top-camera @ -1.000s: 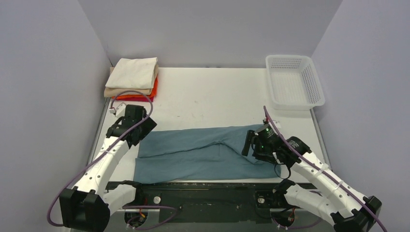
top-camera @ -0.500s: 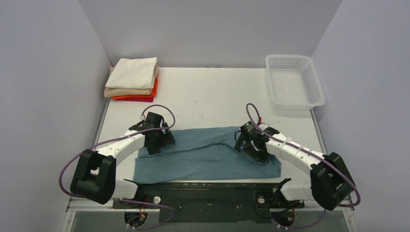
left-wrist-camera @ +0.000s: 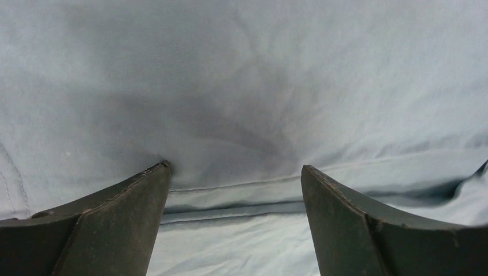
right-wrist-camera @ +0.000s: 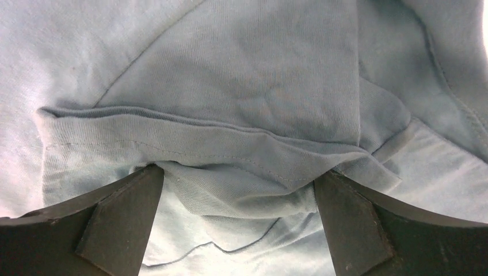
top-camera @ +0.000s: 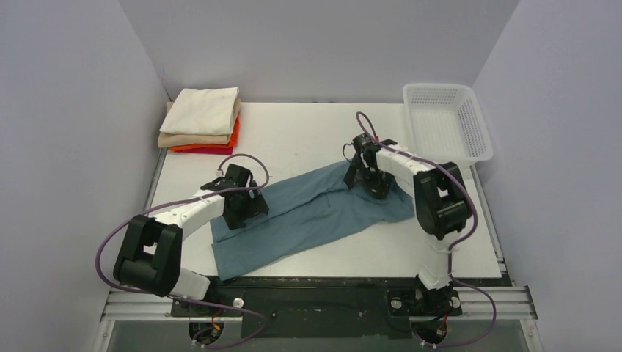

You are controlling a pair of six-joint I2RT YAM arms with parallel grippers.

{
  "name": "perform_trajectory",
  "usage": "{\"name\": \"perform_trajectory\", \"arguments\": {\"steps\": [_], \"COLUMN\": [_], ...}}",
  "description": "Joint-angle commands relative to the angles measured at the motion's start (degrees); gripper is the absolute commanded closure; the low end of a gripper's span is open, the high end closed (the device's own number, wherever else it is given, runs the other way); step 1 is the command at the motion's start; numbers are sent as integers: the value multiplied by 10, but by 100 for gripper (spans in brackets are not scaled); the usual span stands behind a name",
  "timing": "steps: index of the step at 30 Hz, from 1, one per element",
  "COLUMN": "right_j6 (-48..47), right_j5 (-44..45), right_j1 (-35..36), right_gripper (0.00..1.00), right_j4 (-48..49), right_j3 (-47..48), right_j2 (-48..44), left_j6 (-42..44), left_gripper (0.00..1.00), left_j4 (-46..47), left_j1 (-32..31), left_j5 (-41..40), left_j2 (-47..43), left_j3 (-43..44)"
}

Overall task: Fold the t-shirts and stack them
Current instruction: Rotate the tshirt 90 degrees

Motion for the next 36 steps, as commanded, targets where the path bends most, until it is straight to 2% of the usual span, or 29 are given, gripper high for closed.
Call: {"name": "perform_trajectory", "arguments": {"steps": [1, 5, 6, 7, 8, 9, 10, 12, 13, 15, 16, 19, 20, 22, 23, 25, 28, 31, 33, 36], "right_j6": [-63, -125, -168, -198, -239, -244, -239, -188, -157, -20, 6, 86, 98, 114, 92, 29, -20, -31, -67, -152], "right_j5": [-101, -207, -231, -308, -345, -390, -395, -409, -407, -377, -361, -299, -262, -210, -195, -188, -256, -272, -271, -230], "right_j1": [-24, -37, -37, -38, -40, -42, -47, -55, -57, -59, -58, -58, -63, -70, -72, -70, -65, -60, -53, -43], "right_gripper": [3, 2, 2, 2, 1, 1, 1, 1, 1, 0, 0, 0, 0, 0, 0, 0, 0, 0, 0, 0], "right_j4": [35, 1, -14, -45, -57, -66, -62, 24, 138, 299, 321, 361, 371, 464, 501, 467, 424, 441, 416, 288], "right_j3": [177, 431, 480, 581, 626, 699, 722, 713, 651, 600, 614, 787, 802, 747, 698, 707, 747, 670, 635, 654], "right_j2": [174, 301, 325, 379, 405, 452, 468, 479, 465, 464, 492, 579, 591, 555, 540, 516, 490, 421, 368, 306], "left_j6": [-31, -76, -87, -106, -125, -135, -153, -174, -177, -183, -187, -195, -194, -187, -184, -178, -165, -133, -111, -87], "left_gripper": [6, 5, 5, 5, 5, 5, 5, 5, 5, 5, 5, 5, 5, 5, 5, 5, 5, 5, 5, 5], "left_j4": [34, 33, 34, 42, 46, 55, 60, 64, 71, 88, 95, 131, 133, 118, 112, 104, 102, 80, 40, -26], "left_j1": [-6, -36, -58, -70, -100, -115, -148, -187, -205, -225, -231, -268, -275, -293, -301, -305, -304, -302, -300, -297], "left_j5": [21, 61, 80, 91, 108, 114, 120, 120, 120, 124, 128, 139, 147, 145, 142, 126, 111, 79, 48, 6], "left_j2": [28, 28, 26, 25, 20, 19, 16, 20, 23, 35, 44, 75, 82, 99, 104, 104, 96, 97, 99, 88], "left_j3": [5, 1, -2, -9, -15, -26, -31, -39, -43, -43, -43, -37, -29, -12, -8, 0, 26, 99, 154, 206]}}
